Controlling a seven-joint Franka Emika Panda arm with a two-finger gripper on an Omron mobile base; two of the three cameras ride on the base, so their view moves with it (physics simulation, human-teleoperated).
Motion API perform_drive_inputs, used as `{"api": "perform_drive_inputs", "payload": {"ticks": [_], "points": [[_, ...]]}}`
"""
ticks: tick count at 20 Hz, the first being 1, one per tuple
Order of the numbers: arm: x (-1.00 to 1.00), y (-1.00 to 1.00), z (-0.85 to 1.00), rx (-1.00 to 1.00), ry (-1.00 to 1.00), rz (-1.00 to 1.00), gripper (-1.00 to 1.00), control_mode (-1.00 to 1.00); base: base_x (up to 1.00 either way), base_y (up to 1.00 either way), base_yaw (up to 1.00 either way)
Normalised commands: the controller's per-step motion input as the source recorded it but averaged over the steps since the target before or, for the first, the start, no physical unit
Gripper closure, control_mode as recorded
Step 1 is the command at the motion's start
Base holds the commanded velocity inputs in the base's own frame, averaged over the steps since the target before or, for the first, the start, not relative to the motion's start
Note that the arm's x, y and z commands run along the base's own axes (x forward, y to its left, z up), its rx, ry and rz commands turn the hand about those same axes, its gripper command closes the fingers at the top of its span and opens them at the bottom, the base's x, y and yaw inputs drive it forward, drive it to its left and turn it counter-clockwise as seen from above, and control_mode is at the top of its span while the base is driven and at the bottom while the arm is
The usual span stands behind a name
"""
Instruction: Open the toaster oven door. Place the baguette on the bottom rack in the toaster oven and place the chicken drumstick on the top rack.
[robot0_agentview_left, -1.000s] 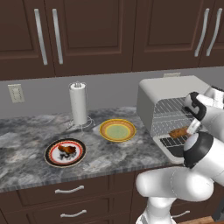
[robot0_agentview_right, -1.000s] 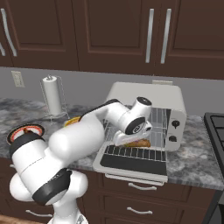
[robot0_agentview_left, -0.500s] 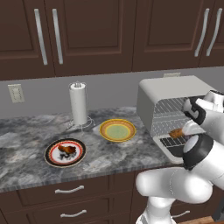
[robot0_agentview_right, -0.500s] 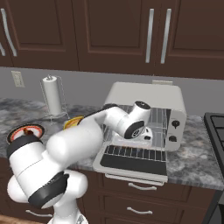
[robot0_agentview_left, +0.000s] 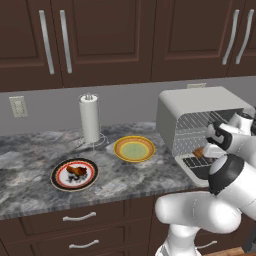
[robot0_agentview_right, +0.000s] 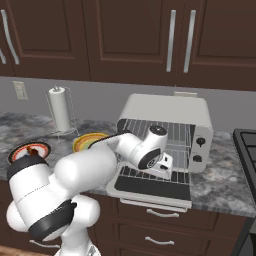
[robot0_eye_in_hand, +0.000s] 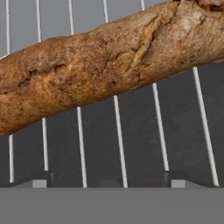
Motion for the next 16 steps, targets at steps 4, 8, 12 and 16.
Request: {"api": "perform_drive_inputs", "payload": {"ticks": [4,8,12,16], "points": [[0.2,-0.03,-0.29,-0.03,0.0,0.0,-1.0,-1.0,0.0,0.0,0.0],[-0.07,-0.09,-0.21,-0.01,-0.01,0.0,-1.0,-1.0,0.0,0.0,0.0],[-0.18,-0.02,-0.14,0.0,-0.04,-0.01,-1.0,-1.0,0.0,0.0,0.0],[-0.28,-0.05,0.06,0.0,-0.02,-0.08,-1.0,-1.0,0.0,0.0,0.0]]}}
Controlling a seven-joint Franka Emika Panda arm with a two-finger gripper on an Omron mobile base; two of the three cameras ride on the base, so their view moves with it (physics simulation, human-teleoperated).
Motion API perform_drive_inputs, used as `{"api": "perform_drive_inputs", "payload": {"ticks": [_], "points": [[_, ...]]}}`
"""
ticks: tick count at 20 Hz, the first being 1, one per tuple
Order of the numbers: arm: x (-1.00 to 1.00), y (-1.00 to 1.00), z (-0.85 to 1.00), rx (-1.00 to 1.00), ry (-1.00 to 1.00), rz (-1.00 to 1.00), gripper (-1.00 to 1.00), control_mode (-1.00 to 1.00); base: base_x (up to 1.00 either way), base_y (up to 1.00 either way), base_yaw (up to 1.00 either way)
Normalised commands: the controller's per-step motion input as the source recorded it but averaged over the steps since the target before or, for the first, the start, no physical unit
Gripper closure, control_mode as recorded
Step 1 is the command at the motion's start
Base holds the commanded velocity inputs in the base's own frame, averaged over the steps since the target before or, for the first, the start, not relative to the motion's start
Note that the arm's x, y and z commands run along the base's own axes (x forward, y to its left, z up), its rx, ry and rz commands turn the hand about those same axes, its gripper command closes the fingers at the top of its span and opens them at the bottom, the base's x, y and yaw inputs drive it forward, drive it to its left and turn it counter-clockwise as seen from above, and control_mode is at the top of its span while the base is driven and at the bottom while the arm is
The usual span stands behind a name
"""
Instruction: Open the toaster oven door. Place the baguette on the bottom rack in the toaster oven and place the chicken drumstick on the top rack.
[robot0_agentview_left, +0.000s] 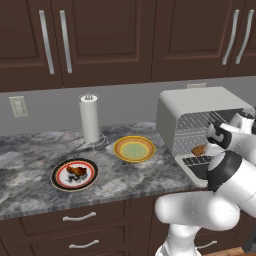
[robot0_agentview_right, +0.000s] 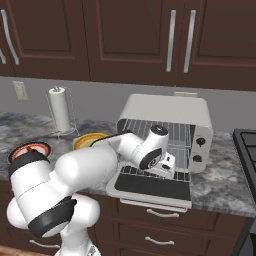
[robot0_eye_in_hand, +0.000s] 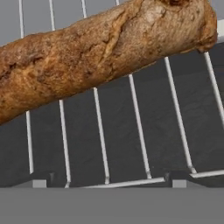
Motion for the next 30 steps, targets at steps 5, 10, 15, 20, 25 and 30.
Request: {"api": "perform_drive_inputs", "payload": {"ticks": [5,10,15,20,25,30], "points": [[-0.48,-0.02,0.08,0.0,-0.04,-0.11,-1.0,-1.0,0.0,0.0,0.0],[-0.14,0.21,-0.16,0.0,-0.01,-0.05,-1.0,-1.0,0.0,0.0,0.0],[0.21,0.31,-0.19,0.0,-0.07,0.02,-1.0,-1.0,0.0,0.0,0.0],[0.29,0.05,-0.1,0.0,-0.03,0.04,-1.0,-1.0,0.0,0.0,0.0],[0.29,-0.05,-0.02,0.0,-0.02,0.1,-1.0,-1.0,0.0,0.0,0.0],[0.39,-0.04,0.0,0.0,-0.06,0.05,-1.0,-1.0,0.0,0.0,0.0]]}}
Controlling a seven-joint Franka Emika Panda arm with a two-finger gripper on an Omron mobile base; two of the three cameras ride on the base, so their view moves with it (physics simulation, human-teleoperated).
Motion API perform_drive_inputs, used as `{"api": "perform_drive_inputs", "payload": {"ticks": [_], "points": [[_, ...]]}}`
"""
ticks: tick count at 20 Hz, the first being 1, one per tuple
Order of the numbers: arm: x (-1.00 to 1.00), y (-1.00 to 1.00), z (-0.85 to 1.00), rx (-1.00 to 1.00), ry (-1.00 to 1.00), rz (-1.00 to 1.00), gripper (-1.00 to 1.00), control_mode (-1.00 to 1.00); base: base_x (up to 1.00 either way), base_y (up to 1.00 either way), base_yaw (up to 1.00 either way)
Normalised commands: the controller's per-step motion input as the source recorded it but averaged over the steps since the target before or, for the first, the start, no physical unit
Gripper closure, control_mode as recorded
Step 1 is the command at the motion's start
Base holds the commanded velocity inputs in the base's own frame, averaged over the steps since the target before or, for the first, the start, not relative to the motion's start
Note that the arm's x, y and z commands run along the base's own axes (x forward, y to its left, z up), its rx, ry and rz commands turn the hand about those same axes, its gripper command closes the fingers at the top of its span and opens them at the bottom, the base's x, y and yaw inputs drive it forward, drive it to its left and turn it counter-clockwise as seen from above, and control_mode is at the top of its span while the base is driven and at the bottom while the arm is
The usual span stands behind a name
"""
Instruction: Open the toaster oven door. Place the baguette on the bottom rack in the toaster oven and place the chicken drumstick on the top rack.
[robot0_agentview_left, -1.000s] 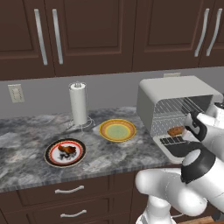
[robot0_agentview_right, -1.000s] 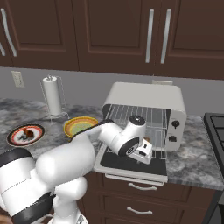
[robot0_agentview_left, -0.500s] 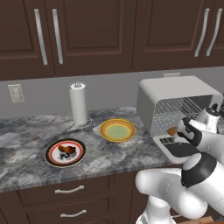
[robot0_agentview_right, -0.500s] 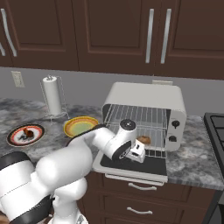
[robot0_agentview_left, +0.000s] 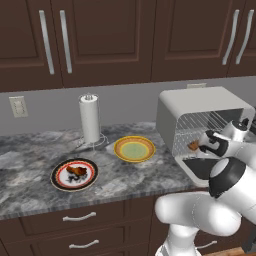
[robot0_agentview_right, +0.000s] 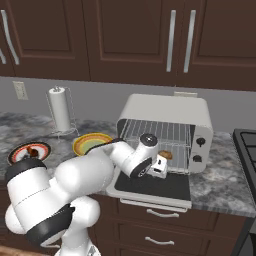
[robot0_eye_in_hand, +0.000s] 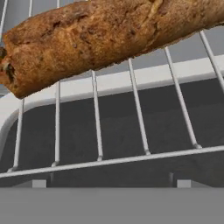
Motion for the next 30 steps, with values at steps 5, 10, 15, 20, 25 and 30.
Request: {"api": "perform_drive_inputs", "payload": {"ticks": [5,10,15,20,25,30], "points": [[0.36,-0.01,0.0,0.0,-0.07,0.0,-1.0,-1.0,0.0,0.0,0.0],[0.36,0.0,0.0,0.0,-0.1,0.0,-1.0,-1.0,0.0,0.0,0.0],[0.31,0.0,0.0,0.01,-0.15,0.0,-1.0,-1.0,0.0,0.0,0.0],[0.33,-0.01,0.03,0.0,-0.12,0.0,-1.0,-1.0,0.0,0.0,0.0],[0.35,-0.06,0.02,0.0,-0.02,0.0,-1.0,-1.0,0.0,0.0,0.0],[0.27,-0.1,0.0,0.0,0.0,0.0,-1.0,-1.0,0.0,0.0,0.0]]}}
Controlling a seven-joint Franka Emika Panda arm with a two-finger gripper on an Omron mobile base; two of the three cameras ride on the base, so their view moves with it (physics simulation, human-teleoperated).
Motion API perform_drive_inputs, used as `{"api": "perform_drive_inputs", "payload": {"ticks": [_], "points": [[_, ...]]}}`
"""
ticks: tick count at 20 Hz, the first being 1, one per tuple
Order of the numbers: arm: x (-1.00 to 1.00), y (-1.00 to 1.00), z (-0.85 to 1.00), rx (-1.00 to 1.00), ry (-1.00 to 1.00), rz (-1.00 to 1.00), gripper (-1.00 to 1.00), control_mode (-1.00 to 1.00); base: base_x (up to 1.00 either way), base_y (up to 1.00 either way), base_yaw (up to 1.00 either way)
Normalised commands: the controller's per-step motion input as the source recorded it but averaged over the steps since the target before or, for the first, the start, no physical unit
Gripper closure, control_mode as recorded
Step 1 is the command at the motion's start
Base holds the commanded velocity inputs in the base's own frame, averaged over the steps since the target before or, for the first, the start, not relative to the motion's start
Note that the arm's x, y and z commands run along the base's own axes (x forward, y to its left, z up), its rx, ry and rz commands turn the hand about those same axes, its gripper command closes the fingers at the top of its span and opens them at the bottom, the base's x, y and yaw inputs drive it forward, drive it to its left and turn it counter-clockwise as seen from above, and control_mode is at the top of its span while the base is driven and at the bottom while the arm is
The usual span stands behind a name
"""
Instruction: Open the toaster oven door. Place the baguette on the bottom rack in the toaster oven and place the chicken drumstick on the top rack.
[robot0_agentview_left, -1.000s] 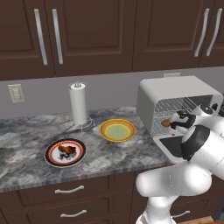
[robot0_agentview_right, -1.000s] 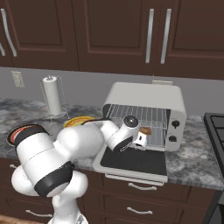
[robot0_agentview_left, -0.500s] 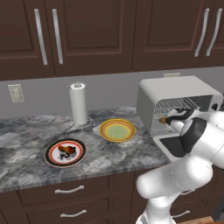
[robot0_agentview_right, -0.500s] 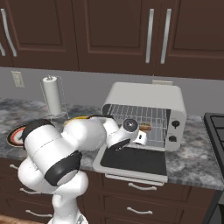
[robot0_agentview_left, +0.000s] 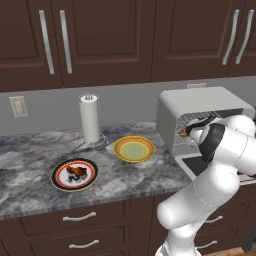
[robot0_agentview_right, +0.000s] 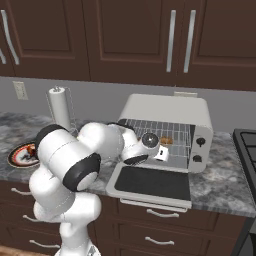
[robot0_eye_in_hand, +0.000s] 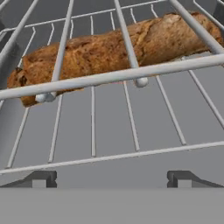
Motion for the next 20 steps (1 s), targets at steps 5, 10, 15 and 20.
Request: {"api": "perform_drive_inputs", "payload": {"ticks": [5,10,15,20], "points": [[0.1,-0.16,0.07,0.0,-0.01,0.0,-1.0,-1.0,0.0,0.0,0.0],[-0.14,-0.17,0.11,0.0,-0.03,0.0,-1.0,-1.0,0.0,0.0,0.0],[-0.31,-0.21,0.41,0.0,-0.04,-0.02,-1.0,-1.0,0.0,0.0,0.0],[-0.33,-0.22,0.56,0.05,0.06,-0.07,-1.0,-1.0,0.0,0.0,0.0]]}}
